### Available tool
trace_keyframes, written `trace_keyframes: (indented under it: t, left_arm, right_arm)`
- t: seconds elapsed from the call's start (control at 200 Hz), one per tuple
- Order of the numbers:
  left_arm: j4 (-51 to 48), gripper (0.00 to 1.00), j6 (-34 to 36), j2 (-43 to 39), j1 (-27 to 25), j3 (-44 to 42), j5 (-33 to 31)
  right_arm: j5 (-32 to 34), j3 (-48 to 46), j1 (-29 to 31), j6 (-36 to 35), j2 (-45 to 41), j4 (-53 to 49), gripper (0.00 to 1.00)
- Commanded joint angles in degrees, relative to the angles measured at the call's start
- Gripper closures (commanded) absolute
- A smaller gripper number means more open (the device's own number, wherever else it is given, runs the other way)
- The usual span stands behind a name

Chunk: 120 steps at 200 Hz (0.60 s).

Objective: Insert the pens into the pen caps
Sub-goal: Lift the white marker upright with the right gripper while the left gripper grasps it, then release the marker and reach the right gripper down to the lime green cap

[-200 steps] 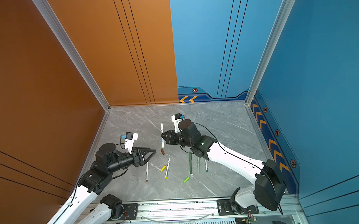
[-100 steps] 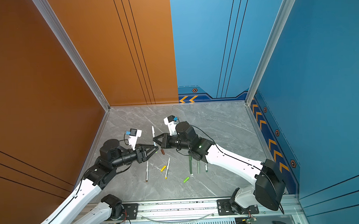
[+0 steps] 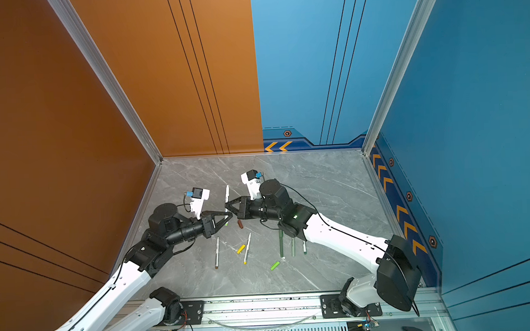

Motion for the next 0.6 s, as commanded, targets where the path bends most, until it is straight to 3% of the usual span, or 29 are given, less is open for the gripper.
trace_keyframes:
  t: [0.0,0.135,0.27,0.445,0.596]
  left_arm:
    - [-0.21,0.95,1.83,-0.8,-0.39,1.09,-1.29]
    - [-1.21,1.0,2.69,-1.71,-0.48,0.91,-3.06]
    - [-2.67,1.0,3.64,-2.33,-0.39,0.92,-4.23]
    - [-5.4,1.0,5.61,-2.92,-0.39,0.58,-4.9]
    - [-7.33,1.0,7.03,-4.15,-0.39,-0.34,-6.35]
  right_arm:
    - [-1.25,-0.01,0.58,-0.16,0.08,1.1,0.83]
    - [-0.14,0.75,0.31,-1.59,-0.75,-1.67,0.72]
    - [4.18,1.51,0.13,-4.58,-2.75,-11.0,0.63]
    - [14.19,-1.96,0.98,-6.43,-7.24,-26.0,0.64]
    - [27.56,-7.93,3.55,1.31,-11.1,-37.16,0.67]
